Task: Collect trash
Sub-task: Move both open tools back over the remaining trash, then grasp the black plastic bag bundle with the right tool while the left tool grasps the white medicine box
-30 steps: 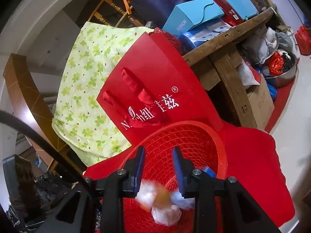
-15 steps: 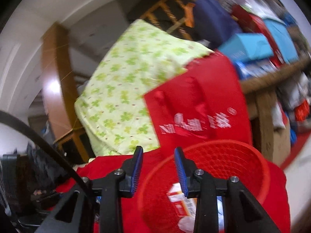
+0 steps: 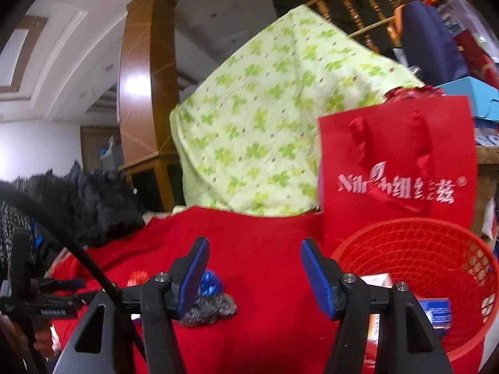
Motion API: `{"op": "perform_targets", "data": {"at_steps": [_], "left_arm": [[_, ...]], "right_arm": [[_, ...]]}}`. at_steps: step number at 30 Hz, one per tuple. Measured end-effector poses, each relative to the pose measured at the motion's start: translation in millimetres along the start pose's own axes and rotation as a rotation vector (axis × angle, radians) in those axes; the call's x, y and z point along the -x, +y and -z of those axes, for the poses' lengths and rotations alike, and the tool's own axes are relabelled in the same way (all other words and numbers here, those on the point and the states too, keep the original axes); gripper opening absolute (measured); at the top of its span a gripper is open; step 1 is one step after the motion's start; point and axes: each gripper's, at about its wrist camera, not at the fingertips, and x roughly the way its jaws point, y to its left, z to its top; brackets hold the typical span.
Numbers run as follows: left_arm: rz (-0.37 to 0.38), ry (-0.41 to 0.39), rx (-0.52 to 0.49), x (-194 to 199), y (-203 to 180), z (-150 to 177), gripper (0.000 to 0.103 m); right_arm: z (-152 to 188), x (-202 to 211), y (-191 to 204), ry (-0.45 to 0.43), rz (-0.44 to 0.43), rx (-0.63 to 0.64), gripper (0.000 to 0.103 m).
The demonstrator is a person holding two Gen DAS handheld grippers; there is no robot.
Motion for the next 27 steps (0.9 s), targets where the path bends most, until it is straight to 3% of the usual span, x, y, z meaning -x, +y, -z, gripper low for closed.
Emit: {"op": "perform_targets", "data": {"at_steps": [7, 15, 27], "left_arm": [[-0.027, -0.004, 0.02, -5, 16, 11, 0.085], [-0.037, 0.037, 0.038, -25, 31, 21, 0.085], [-0.016, 0.08, 0.063, -63, 36, 8, 0.085]], "right_arm": [[19, -28, 33, 0.102, -0.029, 0.081, 0.065], [41, -69, 44, 0.252, -0.06, 0.042, 0.065], [72, -155, 26, 0.535, -0.17, -0.3, 0.064]]}}
